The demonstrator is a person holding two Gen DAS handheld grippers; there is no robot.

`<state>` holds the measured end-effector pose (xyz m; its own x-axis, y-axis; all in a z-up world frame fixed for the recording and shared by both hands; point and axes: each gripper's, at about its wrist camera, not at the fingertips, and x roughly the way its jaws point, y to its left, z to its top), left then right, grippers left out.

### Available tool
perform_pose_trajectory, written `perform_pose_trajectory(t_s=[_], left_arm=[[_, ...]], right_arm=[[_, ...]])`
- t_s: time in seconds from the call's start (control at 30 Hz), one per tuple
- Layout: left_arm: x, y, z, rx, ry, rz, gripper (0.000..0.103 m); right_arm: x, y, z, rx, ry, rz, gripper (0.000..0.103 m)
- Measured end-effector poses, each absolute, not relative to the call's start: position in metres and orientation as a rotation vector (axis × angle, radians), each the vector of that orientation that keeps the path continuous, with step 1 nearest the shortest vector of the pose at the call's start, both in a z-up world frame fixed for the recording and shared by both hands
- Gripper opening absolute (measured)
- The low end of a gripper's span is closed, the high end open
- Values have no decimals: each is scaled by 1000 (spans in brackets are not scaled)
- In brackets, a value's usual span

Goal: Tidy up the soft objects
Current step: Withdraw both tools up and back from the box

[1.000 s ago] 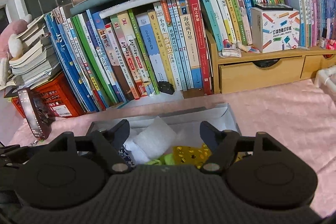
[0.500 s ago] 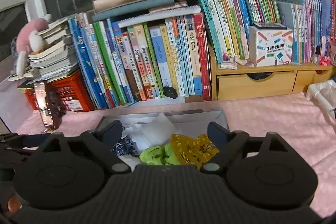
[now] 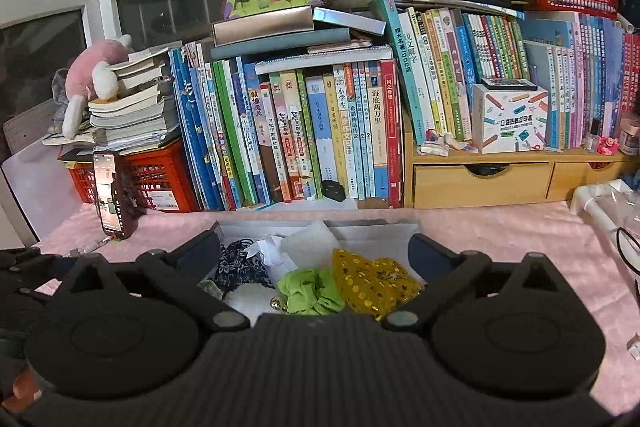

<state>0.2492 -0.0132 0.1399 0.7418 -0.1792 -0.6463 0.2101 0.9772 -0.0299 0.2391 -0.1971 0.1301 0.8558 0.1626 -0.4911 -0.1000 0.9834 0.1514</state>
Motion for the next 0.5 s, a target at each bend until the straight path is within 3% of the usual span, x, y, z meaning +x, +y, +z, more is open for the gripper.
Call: perform_pose_trajectory(t_s=[0.5], left_arm=[[214, -7, 140, 12, 681, -222, 93]], right_arm=[[191, -209, 139, 129, 437, 153, 103]])
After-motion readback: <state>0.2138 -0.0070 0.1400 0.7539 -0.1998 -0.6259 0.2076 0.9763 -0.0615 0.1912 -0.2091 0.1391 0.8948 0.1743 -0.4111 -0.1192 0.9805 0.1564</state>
